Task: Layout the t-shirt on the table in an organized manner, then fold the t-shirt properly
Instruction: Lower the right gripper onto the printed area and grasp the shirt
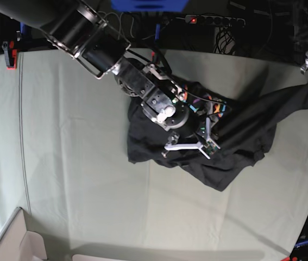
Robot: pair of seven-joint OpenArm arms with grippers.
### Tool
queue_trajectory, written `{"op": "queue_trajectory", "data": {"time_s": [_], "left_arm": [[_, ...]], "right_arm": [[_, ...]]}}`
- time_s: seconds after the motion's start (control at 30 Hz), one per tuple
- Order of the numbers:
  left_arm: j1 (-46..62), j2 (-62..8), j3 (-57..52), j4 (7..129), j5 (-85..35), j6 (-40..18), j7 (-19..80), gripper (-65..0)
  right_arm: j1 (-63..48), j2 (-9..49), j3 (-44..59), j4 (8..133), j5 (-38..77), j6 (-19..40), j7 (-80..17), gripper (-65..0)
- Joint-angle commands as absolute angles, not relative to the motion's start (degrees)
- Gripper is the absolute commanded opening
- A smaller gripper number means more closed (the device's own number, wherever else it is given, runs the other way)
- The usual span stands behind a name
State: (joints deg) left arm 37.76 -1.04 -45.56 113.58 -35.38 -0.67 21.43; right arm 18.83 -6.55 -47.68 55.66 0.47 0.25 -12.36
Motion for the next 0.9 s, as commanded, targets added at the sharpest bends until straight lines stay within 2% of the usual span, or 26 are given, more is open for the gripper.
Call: {"op": "queue_trajectory", "data": {"time_s": [0.0, 0.2, 0.87], "left_arm": [[38.4, -1.8, -47.6, 114.7, -36.3, -0.4, 19.8, -64.8], [38.4, -2.2, -52.4, 114.2, -38.6, -0.4, 19.9, -64.8], [36.7, -2.0, -52.0, 114.2, -38.6, -0.4, 19.9, -64.8]], "right_arm": [[20.5, -7.3, -47.4, 55.9, 0.5, 0.4, -10.9, -32.7], [20.6, -7.3, -47.3, 55.1, 0.5, 0.3, -9.9, -32.7], [20.7, -8.8, -47.8, 45.4, 0.5, 0.4, -6.9, -33.5]]}}
